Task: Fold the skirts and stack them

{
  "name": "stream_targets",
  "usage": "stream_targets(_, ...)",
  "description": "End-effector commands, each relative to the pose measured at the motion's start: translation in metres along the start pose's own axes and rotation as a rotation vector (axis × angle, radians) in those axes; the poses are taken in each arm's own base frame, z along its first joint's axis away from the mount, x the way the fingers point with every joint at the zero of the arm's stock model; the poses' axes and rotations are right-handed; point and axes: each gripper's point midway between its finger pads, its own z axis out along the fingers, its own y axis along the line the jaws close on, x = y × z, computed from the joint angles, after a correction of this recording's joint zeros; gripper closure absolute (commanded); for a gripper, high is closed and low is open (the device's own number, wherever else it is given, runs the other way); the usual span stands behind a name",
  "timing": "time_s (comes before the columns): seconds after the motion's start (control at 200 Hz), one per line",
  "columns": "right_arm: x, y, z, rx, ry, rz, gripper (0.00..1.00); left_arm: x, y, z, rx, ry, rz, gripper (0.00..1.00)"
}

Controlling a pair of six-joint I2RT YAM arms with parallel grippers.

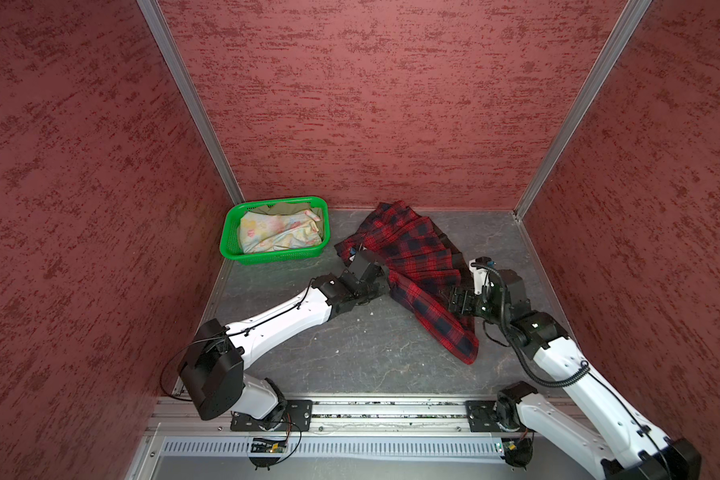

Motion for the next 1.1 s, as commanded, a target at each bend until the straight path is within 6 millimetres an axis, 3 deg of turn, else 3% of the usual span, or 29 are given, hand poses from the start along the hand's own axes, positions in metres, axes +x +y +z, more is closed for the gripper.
stream_targets(0.0,-0.007,0.027,-0.001,-0.077,-0.073,-0.111,0.05,-0.013,-0.006,-0.003,0.005,-0.011,0.057,1.0)
stream_targets(0.185,0.015,0.042,0.007,0.012,-0.049,-0.25,0.05,-0.027,-0.005,-0.01,0.013,-0.023,0.058,1.0)
stream_targets(0.361,0.053,0.055,0.02,0.12,0.022,-0.384,0.05,-0.026,0.018,-0.027,-0.017,-0.014,0.043,1.0)
stream_targets(0.431,0.063,0.056,0.022,0.18,0.037,-0.381,0.04,-0.018,0.036,-0.033,-0.038,0.0,0.027,1.0)
stream_targets(0.526,0.069,0.047,0.02,0.219,0.044,-0.217,0.03,-0.001,0.062,-0.042,-0.061,0.02,0.01,1.0)
stream_targets(0.746,0.082,0.044,0.0,0.091,0.021,0.189,0.05,0.05,0.126,-0.04,-0.099,0.088,-0.068,1.0)
stream_targets(0.872,0.102,0.038,0.006,0.141,0.124,0.161,0.07,0.067,0.148,-0.036,-0.133,0.117,-0.065,1.0)
stream_targets(1.097,0.134,0.026,0.002,0.21,0.273,0.215,0.1,0.089,0.166,-0.032,-0.178,0.189,-0.024,1.0)
